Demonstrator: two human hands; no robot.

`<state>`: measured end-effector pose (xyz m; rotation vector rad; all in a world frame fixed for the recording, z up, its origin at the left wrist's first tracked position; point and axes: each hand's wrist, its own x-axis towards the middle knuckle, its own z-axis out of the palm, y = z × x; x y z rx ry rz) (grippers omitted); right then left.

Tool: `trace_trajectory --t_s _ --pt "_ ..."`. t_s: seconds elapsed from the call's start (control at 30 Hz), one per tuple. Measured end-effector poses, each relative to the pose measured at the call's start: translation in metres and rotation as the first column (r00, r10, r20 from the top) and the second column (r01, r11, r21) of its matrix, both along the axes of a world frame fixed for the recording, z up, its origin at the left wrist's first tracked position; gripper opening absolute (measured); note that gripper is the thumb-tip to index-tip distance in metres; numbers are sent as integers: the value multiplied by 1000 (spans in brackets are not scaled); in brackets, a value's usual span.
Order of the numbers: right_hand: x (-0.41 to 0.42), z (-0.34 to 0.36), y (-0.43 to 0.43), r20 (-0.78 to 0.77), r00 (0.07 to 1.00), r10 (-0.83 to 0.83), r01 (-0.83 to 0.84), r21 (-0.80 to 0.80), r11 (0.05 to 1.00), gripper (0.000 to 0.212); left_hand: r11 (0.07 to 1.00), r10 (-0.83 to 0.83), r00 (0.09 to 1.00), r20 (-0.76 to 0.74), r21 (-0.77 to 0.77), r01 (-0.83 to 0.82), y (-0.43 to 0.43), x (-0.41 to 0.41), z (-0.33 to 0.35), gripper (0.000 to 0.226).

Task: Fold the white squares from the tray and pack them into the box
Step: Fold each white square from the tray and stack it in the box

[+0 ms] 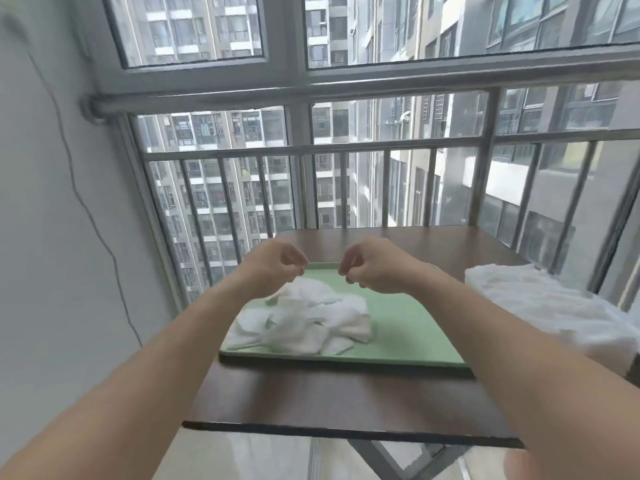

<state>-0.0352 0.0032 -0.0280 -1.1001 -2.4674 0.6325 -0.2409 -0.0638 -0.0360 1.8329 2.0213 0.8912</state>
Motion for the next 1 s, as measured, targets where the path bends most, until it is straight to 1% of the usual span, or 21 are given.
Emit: trace_trajectory --t_s 0.07,0.17,0.23,0.27,0.3,0.37,0.4,0.43,0.47,0.6,0.73,0.8,0.83,0.87,0.9,1.0 --pt "-16 -11 13 -17 999 -36 37 23 999 26 999 44 999 -18 -30 -45 7 -13 -8 20" --pt "-32 -23 33 20 998 -51 50 29 998 28 990 34 998 -52 -133 -40 23 -20 -18 21" --pt "-37 -27 41 71 998 1 2 -44 999 23 987 27 997 -73 -159 -38 30 -17 -19 19" --pt "-42 -30 44 99 994 38 -29 -92 995 27 985 25 997 -70 -170 -37 35 -16 -21 20" --pt "-45 -33 47 123 990 62 -47 -125 991 35 979 24 997 -73 -200 -38 38 -14 -21 26" --pt "-50 -39 51 133 988 83 -65 -135 989 51 958 24 992 -126 -281 -59 44 -13 -22 50" --pt "-53 -42 53 115 989 90 -74 -137 988 55 949 29 986 -167 -306 -79 47 -13 -24 61" --pt "-53 -44 54 84 992 98 -86 -144 986 58 946 28 980 -196 -312 -89 48 -13 -24 66" --pt "-53 -46 55 47 993 106 -98 -152 983 57 948 26 979 -203 -306 -88 51 -13 -25 67" --pt "-49 -54 57 -97 993 66 -80 -155 985 46 954 28 987 -157 -289 -74 56 -13 -26 52" --pt "-42 -60 56 -197 980 19 -65 -230 971 27 964 48 993 -107 -256 -74 57 -12 -24 31" --pt "-36 -57 54 -260 966 -10 -64 -273 960 23 973 65 996 -63 -217 -77 57 -10 -25 29" --pt "-32 -55 54 -294 955 -32 -58 -292 955 22 975 67 996 -61 -208 -79 57 -9 -24 27" --pt "-28 -53 54 -328 943 -60 -47 -309 950 21 971 66 995 -73 -224 -81 58 -9 -24 22" --pt "-24 -52 55 -359 929 -90 -32 -322 946 20 963 52 993 -105 -260 -78 57 -7 -24 22" --pt "-16 -48 58 -436 884 -172 14 -341 940 15 909 19 967 -254 -399 -122 56 -2 -23 55"
